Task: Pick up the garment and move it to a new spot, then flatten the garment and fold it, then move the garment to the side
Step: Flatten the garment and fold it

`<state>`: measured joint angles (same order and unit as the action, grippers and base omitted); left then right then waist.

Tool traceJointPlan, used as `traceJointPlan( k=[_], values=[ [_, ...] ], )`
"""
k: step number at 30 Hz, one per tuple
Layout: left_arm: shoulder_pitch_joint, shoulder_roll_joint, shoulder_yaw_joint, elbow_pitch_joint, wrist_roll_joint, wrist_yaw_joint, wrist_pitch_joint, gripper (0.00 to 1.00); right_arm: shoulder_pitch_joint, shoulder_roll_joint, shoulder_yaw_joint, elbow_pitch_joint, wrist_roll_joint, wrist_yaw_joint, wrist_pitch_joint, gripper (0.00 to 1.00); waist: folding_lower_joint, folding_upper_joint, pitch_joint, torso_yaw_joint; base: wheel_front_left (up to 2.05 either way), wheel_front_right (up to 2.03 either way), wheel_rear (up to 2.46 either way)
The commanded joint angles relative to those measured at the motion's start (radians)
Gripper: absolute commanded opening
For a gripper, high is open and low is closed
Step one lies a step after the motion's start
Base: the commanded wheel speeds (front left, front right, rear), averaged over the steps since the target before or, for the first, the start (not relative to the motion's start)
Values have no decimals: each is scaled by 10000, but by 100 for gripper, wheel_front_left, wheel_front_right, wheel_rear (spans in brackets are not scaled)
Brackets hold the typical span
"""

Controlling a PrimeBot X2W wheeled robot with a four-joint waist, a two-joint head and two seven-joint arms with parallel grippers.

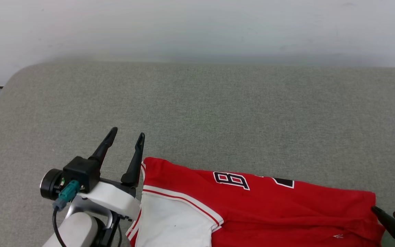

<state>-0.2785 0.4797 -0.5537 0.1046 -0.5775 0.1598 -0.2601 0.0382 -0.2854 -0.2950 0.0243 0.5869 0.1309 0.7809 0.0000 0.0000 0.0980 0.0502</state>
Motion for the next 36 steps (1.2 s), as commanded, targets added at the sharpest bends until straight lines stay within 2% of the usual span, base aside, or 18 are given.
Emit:
traceJointPlan(
  k=[1, 6, 11, 15, 21, 26, 36],
  values=[
    [325, -182, 262, -154, 349, -114, -58, 100, -200, 234, -150, 115, -172, -6, -40, 100, 0, 0, 89, 75, 0, 0, 0],
    [868, -687, 1410, -638, 1835, -577, -45, 100, -367, 807, -581, 647, -857, -6, -123, 100, 0, 0, 258, 133, 0, 0, 0],
    [1370, -1384, 2501, -1375, 3191, -939, -47, 100, -487, 970, -784, 1212, -1387, -6, -352, 100, 0, 0, 416, 162, 0, 0, 0],
    [1789, -1950, 3165, -1751, 4048, -1325, -47, 100, -592, 1100, -705, 1682, -1280, -6, -408, 100, 0, 0, 540, 180, 0, 0, 0],
    [1997, -2601, 3705, -1693, 4627, -2005, -47, 100, -754, 1179, -414, 2270, -794, -4, -504, 100, 0, 0, 680, 257, 0, 0, 0],
    [1994, -2941, 4105, -1638, 4867, -2395, -48, 100, -815, 1312, 82, 2606, -362, 9, -581, 100, 0, 0, 734, 305, 0, 0, 0],
    [2097, -3195, 4570, -1536, 5124, -2744, -48, 100, -752, 1466, 1104, 2820, 533, 11, -768, 100, 0, 0, 516, 263, 0, 0, 0]
  ],
)
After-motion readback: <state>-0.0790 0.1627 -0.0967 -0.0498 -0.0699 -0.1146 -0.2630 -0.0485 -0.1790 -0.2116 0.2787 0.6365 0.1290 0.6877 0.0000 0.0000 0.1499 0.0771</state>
